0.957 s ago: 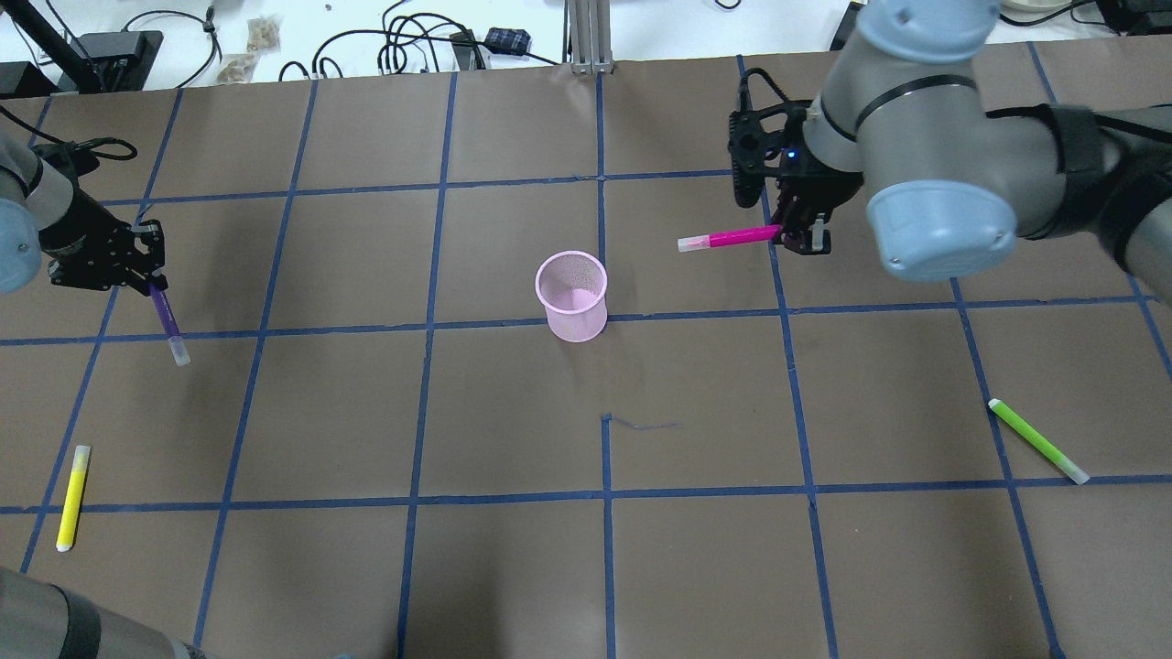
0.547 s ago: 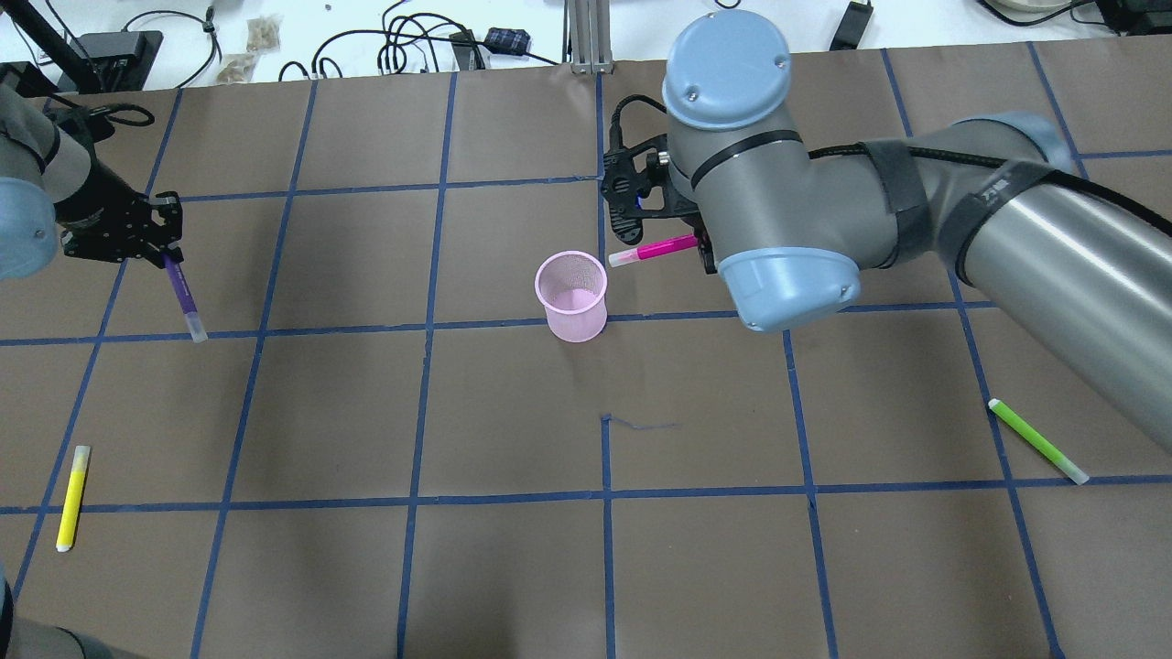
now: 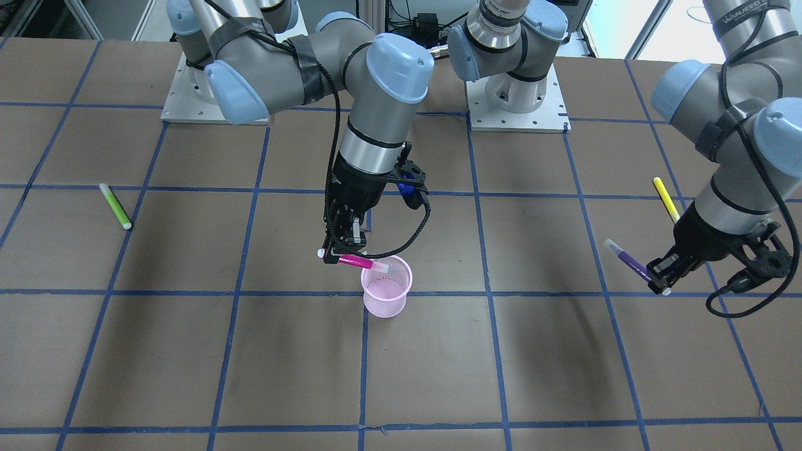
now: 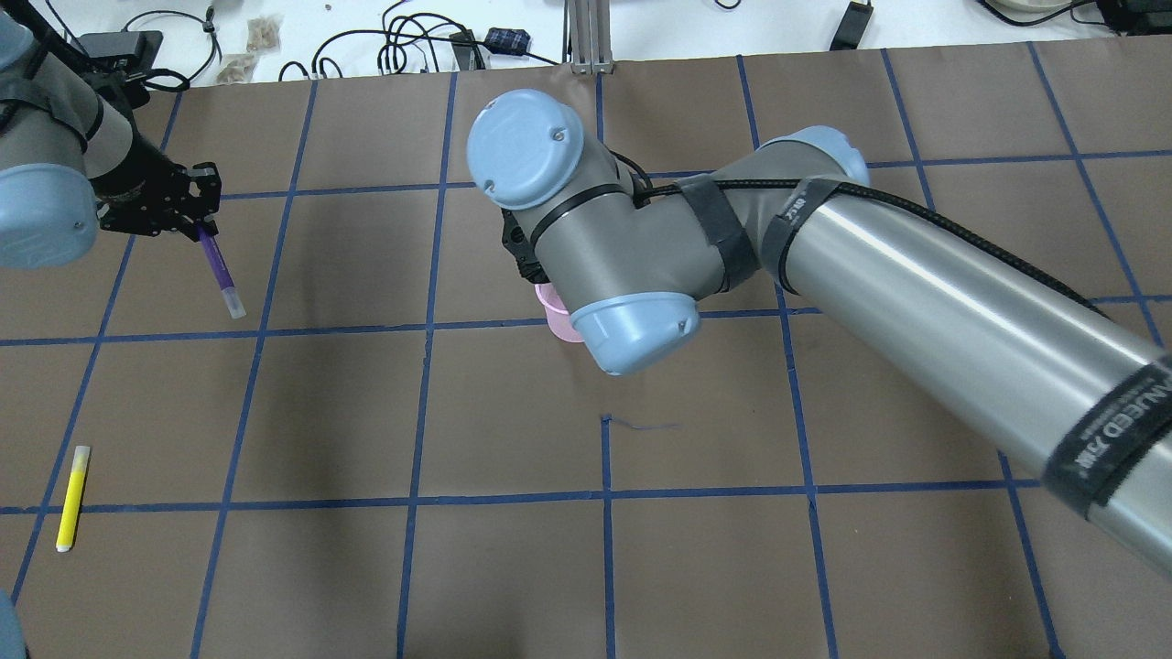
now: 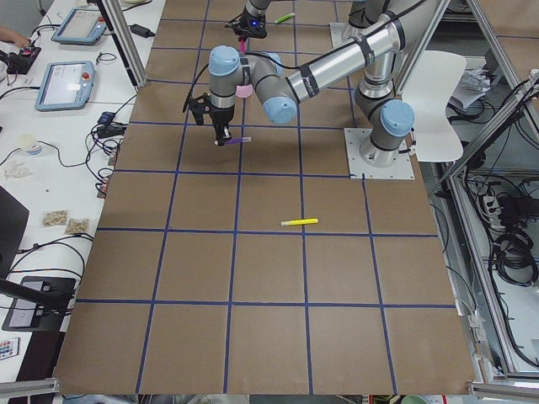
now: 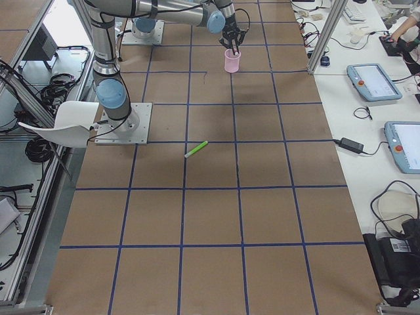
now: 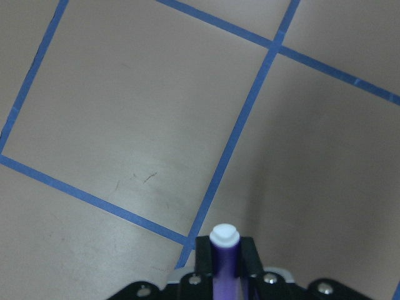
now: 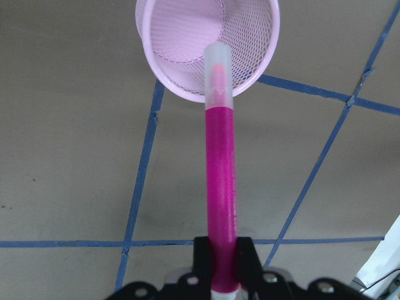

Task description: Insert purple and pink pens into pink cup

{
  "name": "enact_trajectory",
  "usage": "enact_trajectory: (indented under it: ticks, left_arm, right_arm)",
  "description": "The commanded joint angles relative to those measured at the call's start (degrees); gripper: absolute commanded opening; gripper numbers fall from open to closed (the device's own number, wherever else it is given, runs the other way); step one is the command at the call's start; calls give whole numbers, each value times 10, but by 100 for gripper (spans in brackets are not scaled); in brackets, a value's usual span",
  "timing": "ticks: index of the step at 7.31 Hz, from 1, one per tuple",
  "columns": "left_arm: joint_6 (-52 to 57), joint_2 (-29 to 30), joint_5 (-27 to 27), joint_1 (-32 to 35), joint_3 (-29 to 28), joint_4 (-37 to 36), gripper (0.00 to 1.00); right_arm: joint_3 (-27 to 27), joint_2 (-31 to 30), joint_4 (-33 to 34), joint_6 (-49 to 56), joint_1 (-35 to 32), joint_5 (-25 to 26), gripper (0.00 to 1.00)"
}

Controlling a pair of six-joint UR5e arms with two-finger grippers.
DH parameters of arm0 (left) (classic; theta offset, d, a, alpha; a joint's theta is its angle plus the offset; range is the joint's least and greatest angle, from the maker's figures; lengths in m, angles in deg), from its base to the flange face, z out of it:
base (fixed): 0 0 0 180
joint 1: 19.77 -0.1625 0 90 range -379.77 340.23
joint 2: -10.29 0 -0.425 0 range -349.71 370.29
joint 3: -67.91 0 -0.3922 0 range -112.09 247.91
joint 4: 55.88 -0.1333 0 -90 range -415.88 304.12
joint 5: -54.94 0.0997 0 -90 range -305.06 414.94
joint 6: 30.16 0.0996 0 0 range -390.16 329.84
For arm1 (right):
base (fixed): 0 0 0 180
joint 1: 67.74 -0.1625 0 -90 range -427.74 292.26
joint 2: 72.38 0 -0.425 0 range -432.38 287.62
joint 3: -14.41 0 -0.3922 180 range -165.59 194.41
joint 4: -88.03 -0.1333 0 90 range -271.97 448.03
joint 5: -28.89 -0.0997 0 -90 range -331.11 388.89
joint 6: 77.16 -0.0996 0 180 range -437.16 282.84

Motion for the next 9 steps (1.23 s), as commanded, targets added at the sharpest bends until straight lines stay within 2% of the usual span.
enact_trajectory:
  ticks: [1, 6, 7, 9]
  left_arm:
    - [0, 0, 0, 1, 0, -1, 0]
    - [-3, 1, -2, 6, 0, -7, 0]
    - [-3, 5, -2, 12, 0, -28, 0]
    - [-14, 2, 0, 34, -2, -42, 0]
  right_arm:
    - [-7, 23, 1, -4, -18, 53, 6]
    - [-8, 59, 9, -50, -46, 65, 10]
    - [-8, 59, 9, -51, -46, 64, 31]
    - [-8, 60, 11, -49, -46, 60, 88]
